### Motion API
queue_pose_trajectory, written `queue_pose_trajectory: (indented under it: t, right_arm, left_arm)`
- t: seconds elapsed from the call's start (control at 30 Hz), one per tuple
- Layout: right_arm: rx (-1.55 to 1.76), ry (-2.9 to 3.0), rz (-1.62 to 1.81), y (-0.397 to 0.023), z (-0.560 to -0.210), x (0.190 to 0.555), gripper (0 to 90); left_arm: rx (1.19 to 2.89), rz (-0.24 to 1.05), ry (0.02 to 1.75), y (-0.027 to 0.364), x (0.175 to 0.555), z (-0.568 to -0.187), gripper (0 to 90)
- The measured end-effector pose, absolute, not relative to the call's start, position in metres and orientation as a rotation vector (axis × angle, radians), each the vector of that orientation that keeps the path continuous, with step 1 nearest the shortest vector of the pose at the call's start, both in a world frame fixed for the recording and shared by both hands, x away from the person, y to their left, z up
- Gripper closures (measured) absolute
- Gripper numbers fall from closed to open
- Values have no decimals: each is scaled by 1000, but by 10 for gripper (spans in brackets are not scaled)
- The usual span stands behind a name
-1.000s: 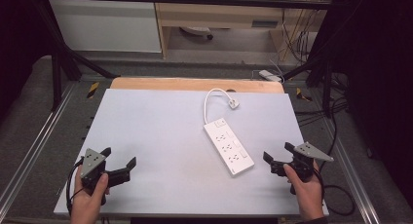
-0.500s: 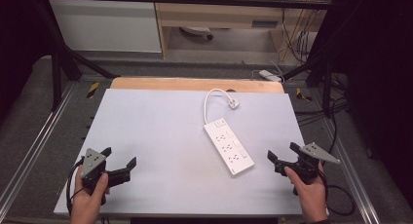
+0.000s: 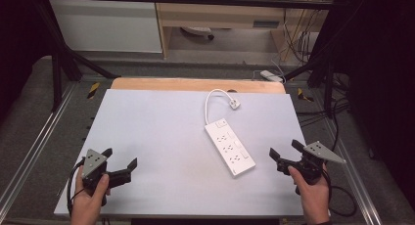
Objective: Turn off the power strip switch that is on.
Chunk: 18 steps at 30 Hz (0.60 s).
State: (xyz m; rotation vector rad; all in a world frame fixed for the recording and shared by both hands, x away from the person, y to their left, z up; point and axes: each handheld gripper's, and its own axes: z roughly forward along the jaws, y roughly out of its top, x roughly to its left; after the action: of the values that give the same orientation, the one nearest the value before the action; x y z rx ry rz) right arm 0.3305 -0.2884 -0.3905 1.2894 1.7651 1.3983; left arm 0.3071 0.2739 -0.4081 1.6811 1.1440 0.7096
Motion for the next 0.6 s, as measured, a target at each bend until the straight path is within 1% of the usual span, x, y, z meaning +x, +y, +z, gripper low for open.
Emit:
queue_pose_trajectory:
  t: [0.13, 0.4, 0.6]
  right_arm:
    - [1284, 1754, 1388, -287, -385, 330, 83]
    - [1228, 1767, 1410, -275, -370, 326, 174]
    - [1188, 1778, 1429, -264, -366, 326, 236]
  left_arm:
    - [1682, 709, 1144, 274, 307, -408, 53]
    - [1687, 712, 1142, 274, 307, -408, 53]
    - [1687, 710, 1143, 274, 307, -409, 53]
